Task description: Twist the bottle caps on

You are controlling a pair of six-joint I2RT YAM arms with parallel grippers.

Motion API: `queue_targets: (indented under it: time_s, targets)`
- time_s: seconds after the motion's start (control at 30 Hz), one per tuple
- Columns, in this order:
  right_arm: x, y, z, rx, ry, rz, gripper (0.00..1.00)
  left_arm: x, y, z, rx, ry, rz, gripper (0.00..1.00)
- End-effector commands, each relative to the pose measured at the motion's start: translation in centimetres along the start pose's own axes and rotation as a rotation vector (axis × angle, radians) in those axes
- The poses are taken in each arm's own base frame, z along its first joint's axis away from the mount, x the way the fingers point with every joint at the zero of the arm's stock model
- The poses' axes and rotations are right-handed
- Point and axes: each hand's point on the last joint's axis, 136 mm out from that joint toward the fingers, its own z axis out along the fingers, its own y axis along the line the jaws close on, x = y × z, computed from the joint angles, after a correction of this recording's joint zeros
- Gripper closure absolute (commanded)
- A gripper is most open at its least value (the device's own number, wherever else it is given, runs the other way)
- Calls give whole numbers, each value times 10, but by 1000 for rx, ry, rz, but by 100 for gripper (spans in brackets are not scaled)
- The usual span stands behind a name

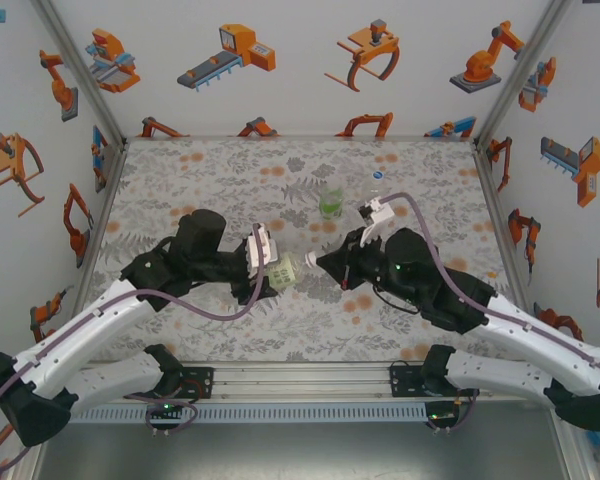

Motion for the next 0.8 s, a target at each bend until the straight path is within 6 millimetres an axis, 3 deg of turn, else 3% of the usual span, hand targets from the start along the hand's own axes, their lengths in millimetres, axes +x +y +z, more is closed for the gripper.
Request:
queue_targets:
  time_s: [0.0, 0.2, 0.37, 0.5, 0.63, 0.77]
  targets:
    - [-2, -15, 5, 113, -10, 298, 100, -27, 17, -4, -76, -82, 47, 100]
    - [-19, -12, -1, 124, -52, 336, 97, -25, 9, -2, -31, -73, 49, 100]
    - [-41, -1, -27, 71, -90, 190, 68, -27, -7, -10, 38, -92, 74, 100]
    - [-39, 8, -35, -8, -33, 107, 50, -34, -28, -20, 136, -143, 103, 100]
    - [-25, 20, -31, -114, 85, 37, 49, -40, -47, -31, 238, -184, 113, 100]
    - [-15, 20, -22, -122, 174, 77, 55, -37, -50, -32, 254, -160, 104, 100]
